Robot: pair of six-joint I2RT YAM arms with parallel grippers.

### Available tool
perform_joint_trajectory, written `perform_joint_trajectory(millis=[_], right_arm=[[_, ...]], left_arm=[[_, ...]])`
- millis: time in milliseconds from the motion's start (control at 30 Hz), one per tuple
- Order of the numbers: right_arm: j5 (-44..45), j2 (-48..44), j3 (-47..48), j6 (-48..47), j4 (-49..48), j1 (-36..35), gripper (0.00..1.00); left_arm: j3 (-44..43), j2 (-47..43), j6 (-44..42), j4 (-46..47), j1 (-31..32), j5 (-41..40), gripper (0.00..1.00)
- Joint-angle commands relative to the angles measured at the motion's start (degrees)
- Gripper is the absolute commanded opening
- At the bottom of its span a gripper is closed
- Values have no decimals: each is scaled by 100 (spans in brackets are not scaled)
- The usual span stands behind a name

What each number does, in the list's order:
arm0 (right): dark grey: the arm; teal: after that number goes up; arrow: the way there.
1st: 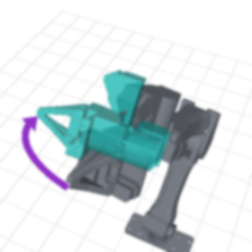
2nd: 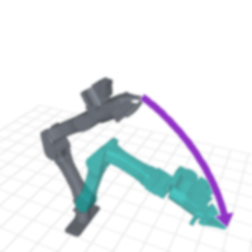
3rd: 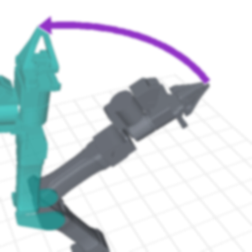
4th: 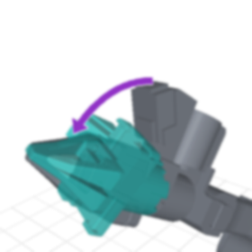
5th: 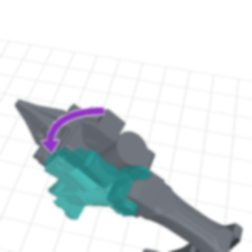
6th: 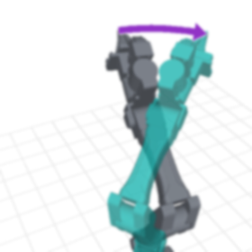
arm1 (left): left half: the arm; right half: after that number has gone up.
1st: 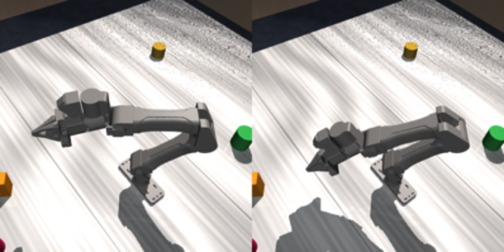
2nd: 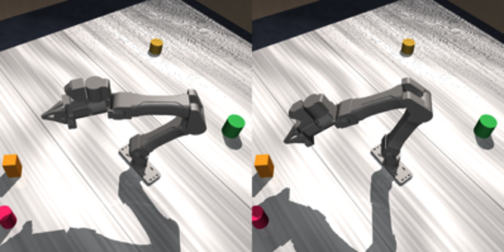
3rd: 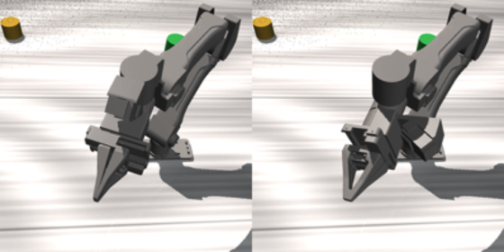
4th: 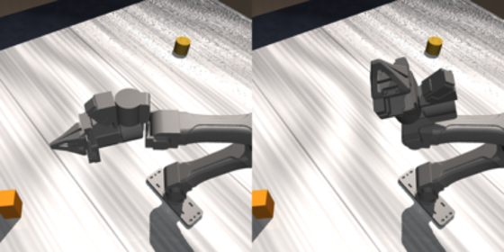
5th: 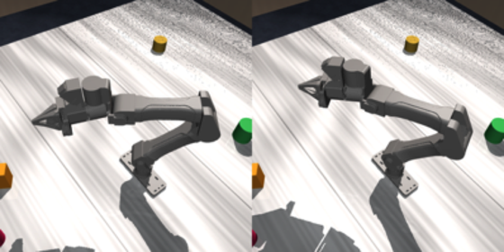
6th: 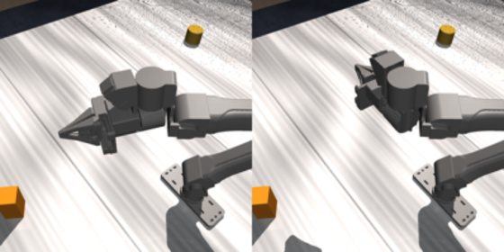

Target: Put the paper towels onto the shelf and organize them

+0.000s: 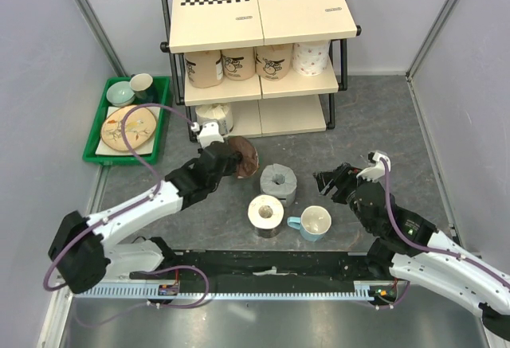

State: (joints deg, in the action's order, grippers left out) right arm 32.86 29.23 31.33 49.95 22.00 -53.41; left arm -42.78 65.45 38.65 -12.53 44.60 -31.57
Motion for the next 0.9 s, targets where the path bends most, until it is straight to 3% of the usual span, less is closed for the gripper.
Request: perform_joint_trajectory(millis=[0, 333, 867], right_arm=[[53, -111, 13, 93, 50, -21, 76], [141, -181, 22, 120, 199, -21, 76], [124, -172, 13, 120, 243, -21, 76]], left_arm=[[-634, 670, -604, 1692, 14, -464, 29], [-1477, 1830, -1211, 2607, -56, -604, 29], [-1839, 2542, -1501, 2985, -469, -604, 30]])
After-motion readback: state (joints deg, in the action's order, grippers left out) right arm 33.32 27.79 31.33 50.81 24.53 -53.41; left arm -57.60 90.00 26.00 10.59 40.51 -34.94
